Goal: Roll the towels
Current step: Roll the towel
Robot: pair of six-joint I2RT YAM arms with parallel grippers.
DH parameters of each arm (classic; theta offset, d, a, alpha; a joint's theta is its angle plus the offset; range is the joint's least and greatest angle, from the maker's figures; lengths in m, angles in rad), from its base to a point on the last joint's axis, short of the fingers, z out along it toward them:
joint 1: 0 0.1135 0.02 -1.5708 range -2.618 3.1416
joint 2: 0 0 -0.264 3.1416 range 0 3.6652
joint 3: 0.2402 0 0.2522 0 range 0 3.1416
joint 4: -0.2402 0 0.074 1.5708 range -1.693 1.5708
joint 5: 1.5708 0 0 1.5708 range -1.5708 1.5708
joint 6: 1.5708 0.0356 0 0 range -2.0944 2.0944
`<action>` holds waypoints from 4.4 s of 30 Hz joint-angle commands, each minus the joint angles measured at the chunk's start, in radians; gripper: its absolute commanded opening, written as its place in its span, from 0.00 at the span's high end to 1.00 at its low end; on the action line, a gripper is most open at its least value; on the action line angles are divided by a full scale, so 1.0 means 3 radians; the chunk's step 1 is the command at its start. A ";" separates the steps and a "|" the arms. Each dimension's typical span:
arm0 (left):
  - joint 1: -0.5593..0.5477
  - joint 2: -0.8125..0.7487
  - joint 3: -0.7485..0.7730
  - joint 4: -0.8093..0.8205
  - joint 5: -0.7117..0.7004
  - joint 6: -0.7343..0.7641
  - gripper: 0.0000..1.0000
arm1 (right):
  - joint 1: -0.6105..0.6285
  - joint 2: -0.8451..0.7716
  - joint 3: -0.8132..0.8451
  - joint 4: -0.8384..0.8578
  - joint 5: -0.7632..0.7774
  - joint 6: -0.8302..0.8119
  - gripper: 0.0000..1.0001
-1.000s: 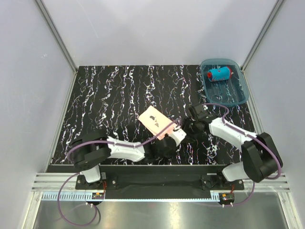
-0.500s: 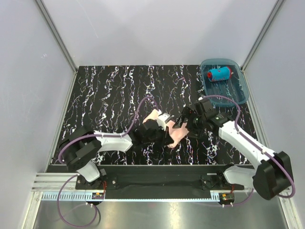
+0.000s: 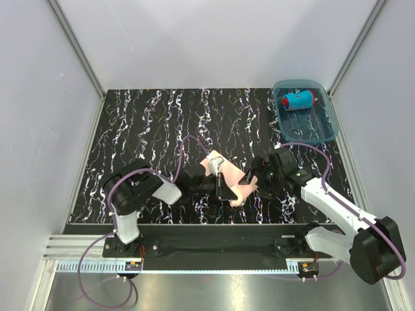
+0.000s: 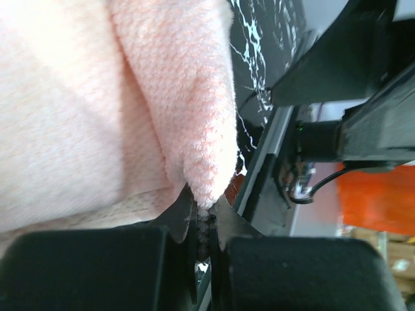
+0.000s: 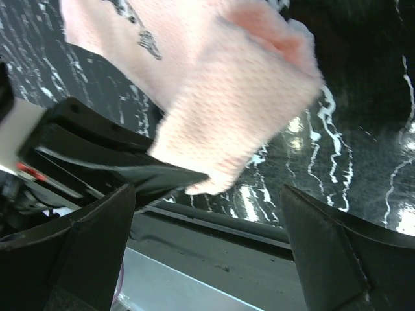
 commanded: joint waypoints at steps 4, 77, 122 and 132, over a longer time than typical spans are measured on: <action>0.0130 0.0154 -0.0086 0.0928 0.0276 -0.0549 1.00 | 0.0017 -0.0265 -0.0272 0.0186 0.0084 0.0127 0.00; -0.1818 -0.0311 0.0982 -0.1864 -0.3391 0.2575 0.01 | 0.0017 0.0666 -0.0109 0.0339 0.0120 0.0081 0.89; -0.0858 -0.0746 -0.0095 -0.0377 -0.1126 0.0521 1.00 | 0.0017 -0.0270 -0.0062 0.0216 0.0227 0.0117 0.00; -0.0561 -0.0286 -0.0331 0.0615 -0.0650 -0.0195 1.00 | 0.0017 -0.0715 -0.0507 0.0477 -0.0028 0.0260 0.00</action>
